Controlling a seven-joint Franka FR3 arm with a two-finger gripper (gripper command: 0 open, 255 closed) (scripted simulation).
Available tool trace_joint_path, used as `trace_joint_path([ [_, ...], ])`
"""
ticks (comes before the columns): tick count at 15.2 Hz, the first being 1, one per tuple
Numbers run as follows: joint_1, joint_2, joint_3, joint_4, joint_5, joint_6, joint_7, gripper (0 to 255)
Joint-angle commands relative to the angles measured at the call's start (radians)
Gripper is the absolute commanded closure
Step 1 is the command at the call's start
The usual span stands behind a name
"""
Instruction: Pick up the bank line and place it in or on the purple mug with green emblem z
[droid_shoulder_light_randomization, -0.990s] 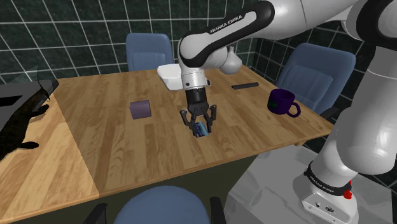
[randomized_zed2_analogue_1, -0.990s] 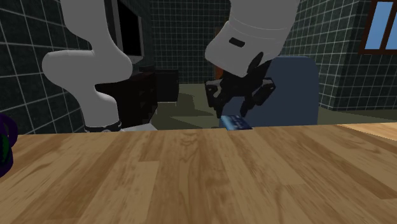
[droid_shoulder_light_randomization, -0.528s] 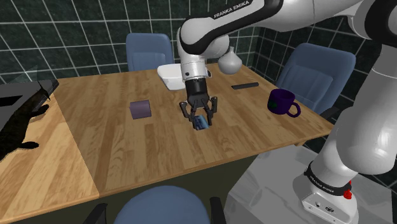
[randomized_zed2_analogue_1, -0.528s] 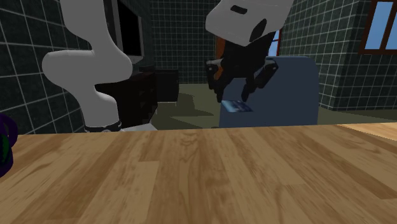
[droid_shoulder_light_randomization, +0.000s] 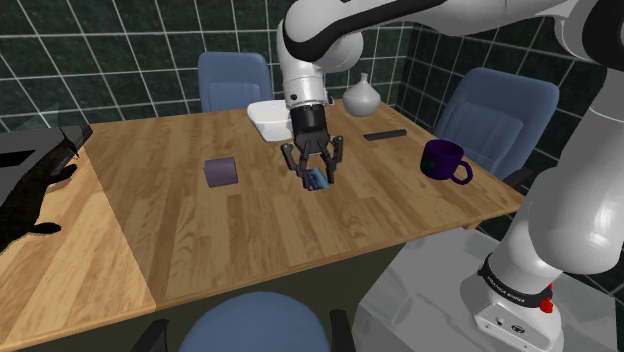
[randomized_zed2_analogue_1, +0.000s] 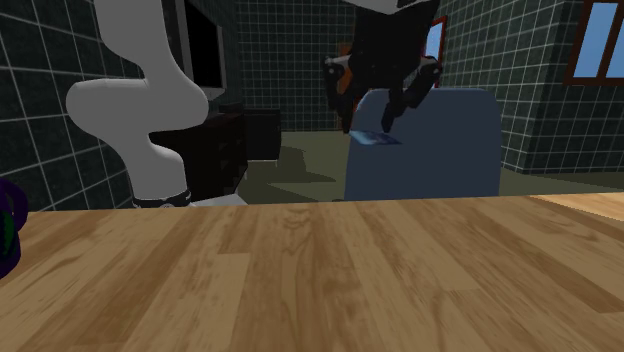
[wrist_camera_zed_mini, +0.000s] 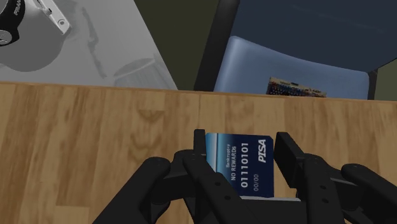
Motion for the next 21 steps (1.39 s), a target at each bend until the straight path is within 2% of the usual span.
trace_joint_path([
  [1, 0.0, -0.007, 0.0, 0.02, 0.002, -0.025, 0.01, 255],
  [6, -0.002, -0.015, -0.001, 0.067, 0.004, -0.078, 0.029, 255],
  [13, -0.075, -0.182, -0.077, -0.107, -0.041, -0.125, -0.115, 255],
  [21, -0.158, -0.323, -0.183, -0.236, -0.142, -0.19, -0.282, 255],
])
